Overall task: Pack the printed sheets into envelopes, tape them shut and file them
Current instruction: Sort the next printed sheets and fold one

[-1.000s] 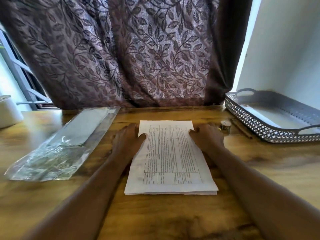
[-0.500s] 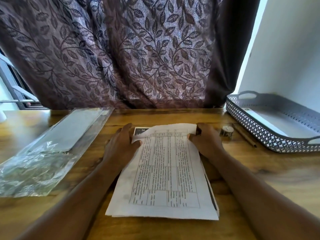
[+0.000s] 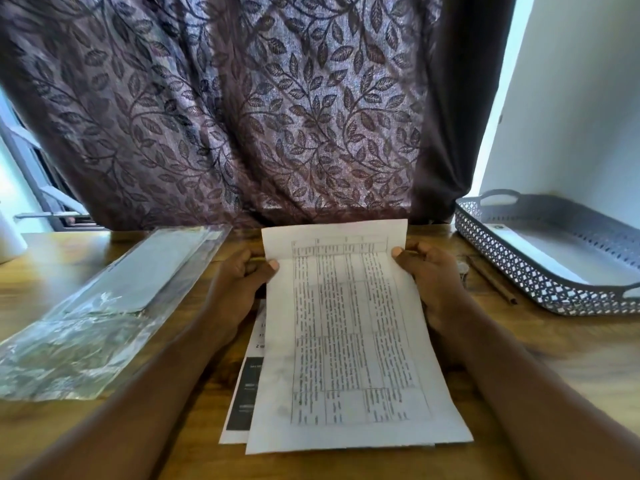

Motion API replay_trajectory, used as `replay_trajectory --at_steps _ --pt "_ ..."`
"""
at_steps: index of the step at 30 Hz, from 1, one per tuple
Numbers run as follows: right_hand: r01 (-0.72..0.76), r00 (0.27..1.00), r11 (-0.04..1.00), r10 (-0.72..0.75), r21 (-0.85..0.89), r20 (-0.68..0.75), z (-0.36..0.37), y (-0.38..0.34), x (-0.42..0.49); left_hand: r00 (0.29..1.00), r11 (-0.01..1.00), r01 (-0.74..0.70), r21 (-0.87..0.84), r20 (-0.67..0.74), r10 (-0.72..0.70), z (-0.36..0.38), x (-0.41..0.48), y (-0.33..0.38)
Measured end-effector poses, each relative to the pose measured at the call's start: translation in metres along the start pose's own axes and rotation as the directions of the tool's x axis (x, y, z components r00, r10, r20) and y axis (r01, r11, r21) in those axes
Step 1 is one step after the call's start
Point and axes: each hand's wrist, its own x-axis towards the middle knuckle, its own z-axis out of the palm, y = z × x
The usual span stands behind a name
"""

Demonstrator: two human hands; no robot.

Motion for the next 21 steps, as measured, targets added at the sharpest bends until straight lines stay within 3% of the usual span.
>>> replay_trajectory --at_steps 4,12,16,21 --pt "-0.057 0.997 0.985 0.048 0.162 0.060 -0.002 0.000 0.003 1.000 0.993 0.005 -0.122 0.009 -0.004 -0.003 0.002 -0.002" --pt "-0.044 0.998 0.997 0.041 0.068 0.044 -0.002 0.005 0.007 0.998 0.985 -0.010 -0.172 -0.061 -0.001 -0.006 0.005 -0.006" --pt "0.059 0.998 0.979 -0.056 -0.196 0.018 -0.003 0.009 0.008 0.995 0.991 -0.084 0.104 -0.041 0.089 -0.008 0.009 -0.009" --pt "0.226 0.972 0.888 -0.232 -0.401 0.036 0.002 0.010 0.006 0.973 0.882 -0.209 0.422 -0.002 0.231 -0.011 0.011 -0.008"
